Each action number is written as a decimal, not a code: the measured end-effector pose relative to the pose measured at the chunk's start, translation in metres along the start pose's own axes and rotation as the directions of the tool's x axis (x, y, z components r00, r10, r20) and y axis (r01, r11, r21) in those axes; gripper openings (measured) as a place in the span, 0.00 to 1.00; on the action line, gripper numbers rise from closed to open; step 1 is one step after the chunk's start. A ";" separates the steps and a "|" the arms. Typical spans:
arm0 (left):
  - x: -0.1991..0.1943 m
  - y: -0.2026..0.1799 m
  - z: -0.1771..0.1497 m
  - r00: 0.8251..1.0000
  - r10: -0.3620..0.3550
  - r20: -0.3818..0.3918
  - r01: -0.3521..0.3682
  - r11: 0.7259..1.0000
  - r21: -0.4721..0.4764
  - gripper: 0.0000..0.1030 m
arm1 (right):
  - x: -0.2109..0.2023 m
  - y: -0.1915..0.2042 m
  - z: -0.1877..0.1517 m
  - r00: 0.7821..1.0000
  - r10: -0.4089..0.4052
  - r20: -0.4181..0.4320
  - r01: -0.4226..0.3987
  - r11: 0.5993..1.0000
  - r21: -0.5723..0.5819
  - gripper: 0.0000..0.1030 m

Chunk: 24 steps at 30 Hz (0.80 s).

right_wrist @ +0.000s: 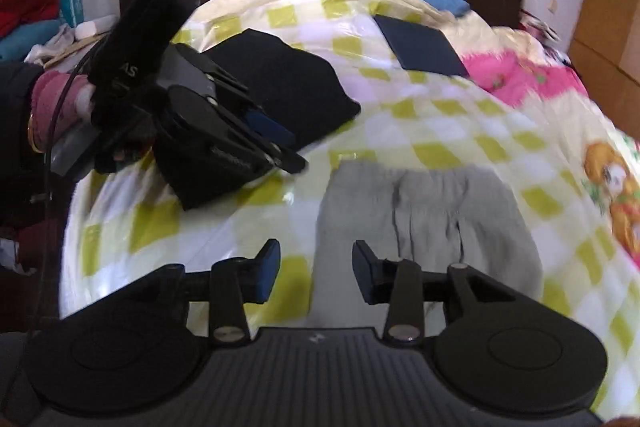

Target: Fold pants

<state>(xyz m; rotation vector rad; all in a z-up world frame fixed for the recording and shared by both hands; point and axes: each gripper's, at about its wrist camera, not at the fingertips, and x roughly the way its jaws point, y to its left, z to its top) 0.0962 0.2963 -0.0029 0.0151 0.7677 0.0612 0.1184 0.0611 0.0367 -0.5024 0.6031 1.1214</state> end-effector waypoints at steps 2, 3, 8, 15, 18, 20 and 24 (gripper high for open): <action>0.000 -0.002 0.003 1.000 -0.024 0.006 0.024 1.000 -0.002 0.44 | -0.012 -0.015 -0.004 0.998 -0.066 0.010 0.065 0.997 0.036 0.40; 0.001 -0.006 0.008 0.999 -0.036 0.018 0.036 0.999 0.001 0.45 | -0.015 -0.022 -0.005 0.994 -0.106 0.004 0.106 0.993 0.042 0.42; 0.031 -0.034 0.047 0.992 -0.114 0.062 0.110 0.992 0.067 0.58 | -0.010 -0.042 -0.016 0.981 -0.185 -0.059 0.188 0.980 0.059 0.43; 0.090 -0.070 0.070 0.996 -0.086 -0.030 0.091 0.963 0.252 0.59 | -0.006 -0.024 -0.056 0.976 -0.169 -0.136 0.173 0.985 0.013 0.44; 0.095 -0.080 0.071 0.997 -0.052 -0.062 0.069 0.948 0.310 0.44 | -0.002 -0.022 -0.064 0.961 -0.234 -0.148 0.226 0.972 -0.068 0.40; 0.092 -0.082 0.076 0.998 -0.028 -0.058 0.045 0.946 0.320 0.31 | -0.003 -0.027 -0.062 0.953 -0.252 -0.167 0.242 0.967 -0.073 0.14; 0.070 -0.070 0.092 1.000 -0.029 -0.010 0.031 0.953 0.301 0.27 | -0.023 -0.042 -0.042 0.958 -0.263 -0.115 0.261 0.965 -0.031 0.02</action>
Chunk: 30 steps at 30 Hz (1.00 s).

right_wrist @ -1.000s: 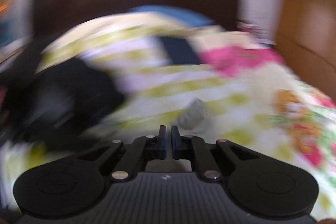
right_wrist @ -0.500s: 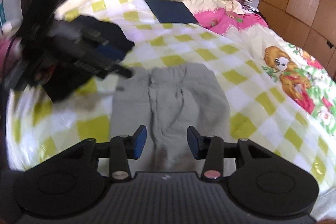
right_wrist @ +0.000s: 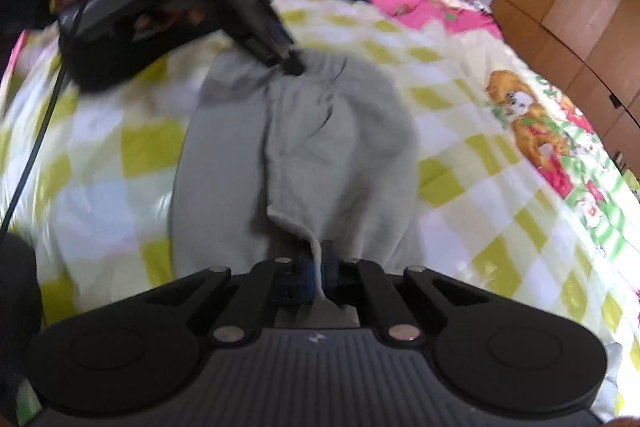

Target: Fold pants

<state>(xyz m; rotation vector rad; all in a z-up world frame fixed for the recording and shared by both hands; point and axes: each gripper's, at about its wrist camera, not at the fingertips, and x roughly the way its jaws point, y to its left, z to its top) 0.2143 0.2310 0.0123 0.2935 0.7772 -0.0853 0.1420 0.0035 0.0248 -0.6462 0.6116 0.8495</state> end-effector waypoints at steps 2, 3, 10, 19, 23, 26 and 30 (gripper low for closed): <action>-0.017 0.010 0.003 0.999 0.010 0.033 -0.009 1.000 -0.028 0.25 | -0.019 -0.004 0.011 0.999 -0.010 0.054 0.010 1.000 0.005 0.02; -0.027 0.016 0.002 0.999 0.014 0.051 -0.012 0.999 -0.048 0.25 | -0.027 -0.004 0.014 0.997 -0.006 0.076 0.006 1.000 0.004 0.02; -0.032 0.021 -0.045 0.998 0.050 -0.026 -0.052 0.994 -0.096 0.25 | -0.007 0.039 -0.009 0.990 0.141 -0.009 -0.141 0.990 0.031 0.04; -0.028 -0.004 -0.070 0.987 0.146 -0.064 -0.147 0.989 -0.014 0.32 | -0.018 0.038 -0.029 0.994 0.107 -0.028 -0.101 0.984 0.144 0.49; -0.050 -0.006 -0.067 0.986 0.168 -0.025 -0.169 0.984 -0.053 0.32 | -0.043 0.009 -0.048 0.998 0.058 -0.014 -0.051 0.953 0.298 0.49; -0.067 -0.016 -0.058 0.986 0.163 0.027 -0.161 0.985 -0.068 0.32 | -0.055 -0.030 -0.065 1.000 -0.002 -0.027 0.014 0.890 0.457 0.49; -0.081 -0.047 -0.030 0.991 0.077 0.106 -0.072 0.996 -0.052 0.32 | -0.064 -0.097 -0.102 0.989 -0.105 -0.100 0.145 0.752 0.643 0.49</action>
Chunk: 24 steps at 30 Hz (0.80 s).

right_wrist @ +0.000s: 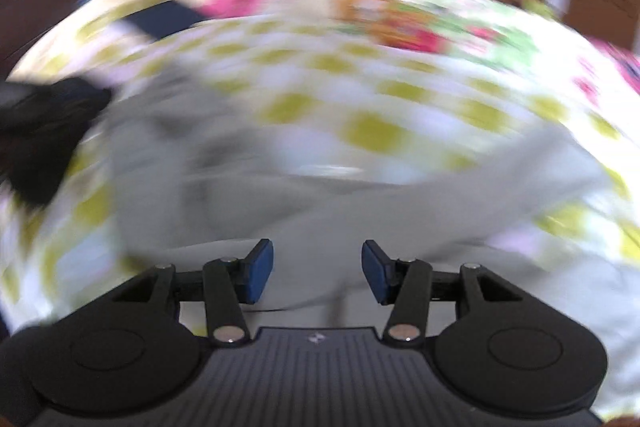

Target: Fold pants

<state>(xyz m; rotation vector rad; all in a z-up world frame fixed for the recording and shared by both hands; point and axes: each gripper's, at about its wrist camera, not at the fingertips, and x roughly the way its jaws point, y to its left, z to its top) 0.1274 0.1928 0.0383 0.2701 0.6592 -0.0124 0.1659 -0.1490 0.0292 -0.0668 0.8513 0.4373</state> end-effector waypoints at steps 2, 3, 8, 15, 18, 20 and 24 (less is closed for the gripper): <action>-0.003 -0.026 0.015 0.996 -0.080 0.032 0.079 0.996 0.029 0.33 | -0.004 -0.040 0.002 0.999 -0.033 0.004 0.033 0.993 0.114 0.49; -0.002 -0.040 0.021 0.992 -0.121 0.041 0.119 0.992 0.044 0.33 | -0.008 -0.057 -0.002 0.998 -0.057 0.010 0.054 0.987 0.154 0.49; 0.010 -0.115 0.040 0.954 -0.297 0.044 0.290 0.949 0.122 0.33 | -0.022 -0.142 -0.045 0.965 -0.256 -0.051 0.260 0.921 0.290 0.48; 0.035 -0.192 0.053 0.930 -0.368 -0.020 0.364 0.908 0.206 0.33 | -0.039 -0.242 -0.085 0.896 -0.415 -0.157 0.438 0.775 0.456 0.00; 0.039 -0.205 0.057 0.926 -0.376 -0.028 0.373 0.905 0.203 0.33 | -0.054 -0.254 -0.097 0.890 -0.423 -0.168 0.451 0.767 0.456 0.02; 0.041 -0.211 0.060 0.926 -0.375 -0.030 0.374 0.907 0.193 0.33 | -0.067 -0.246 -0.092 0.895 -0.433 -0.107 0.432 0.782 0.450 0.17; 0.037 -0.221 0.066 0.931 -0.364 -0.016 0.360 0.913 0.193 0.33 | -0.069 -0.253 -0.090 0.880 -0.468 -0.081 0.449 0.763 0.465 0.41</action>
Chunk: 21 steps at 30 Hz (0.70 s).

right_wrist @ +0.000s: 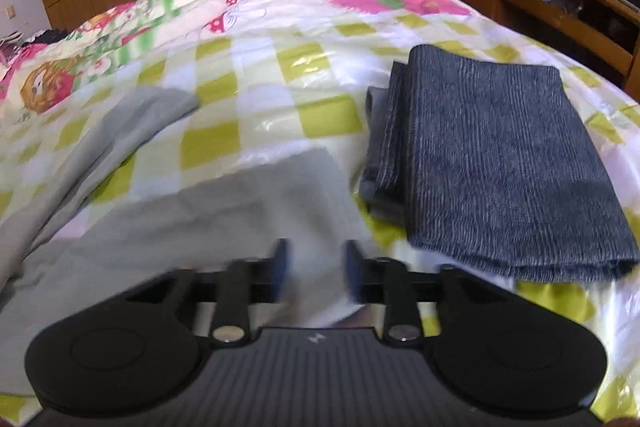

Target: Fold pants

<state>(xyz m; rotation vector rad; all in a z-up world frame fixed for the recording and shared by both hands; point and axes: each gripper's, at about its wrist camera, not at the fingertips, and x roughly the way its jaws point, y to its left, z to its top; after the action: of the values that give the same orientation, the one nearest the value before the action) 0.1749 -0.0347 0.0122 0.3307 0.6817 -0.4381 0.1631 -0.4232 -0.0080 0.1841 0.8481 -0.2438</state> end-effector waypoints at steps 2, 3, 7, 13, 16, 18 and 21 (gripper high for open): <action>-0.001 -0.005 0.005 1.000 -0.001 0.006 0.001 1.000 0.002 0.34 | 0.014 -0.006 0.002 0.999 0.005 -0.036 -0.004 0.999 0.051 0.42; -0.001 -0.009 0.007 1.000 -0.007 0.009 0.007 1.000 0.003 0.34 | 0.019 -0.010 -0.001 0.999 0.024 -0.037 -0.022 0.998 0.064 0.42; 0.005 -0.023 0.013 1.000 -0.001 -0.011 0.001 1.000 0.017 0.36 | 0.027 -0.026 -0.007 0.997 0.055 -0.047 -0.050 0.994 0.092 0.17; 0.009 -0.027 0.016 1.000 0.019 -0.014 -0.019 1.000 0.010 0.37 | -0.002 -0.062 -0.015 0.995 0.081 -0.059 -0.074 0.991 0.115 0.05; 0.007 -0.020 0.014 1.000 0.021 -0.015 -0.021 1.000 -0.015 0.43 | -0.013 -0.058 -0.010 0.997 0.041 -0.066 -0.035 0.996 0.085 0.16; -0.002 -0.016 0.009 1.000 0.026 -0.003 -0.026 1.000 -0.017 0.49 | -0.035 -0.043 -0.010 1.000 -0.008 -0.019 0.009 1.000 0.025 0.22; -0.018 -0.007 -0.006 0.999 0.035 0.013 -0.035 0.999 -0.021 0.60 | -0.070 -0.012 -0.007 0.996 -0.014 0.084 0.020 0.997 -0.070 0.42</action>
<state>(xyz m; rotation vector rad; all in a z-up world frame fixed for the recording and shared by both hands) 0.1557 -0.0333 0.0190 0.3194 0.6665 -0.3994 0.1102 -0.4228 0.0391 0.1000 0.7747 -0.2359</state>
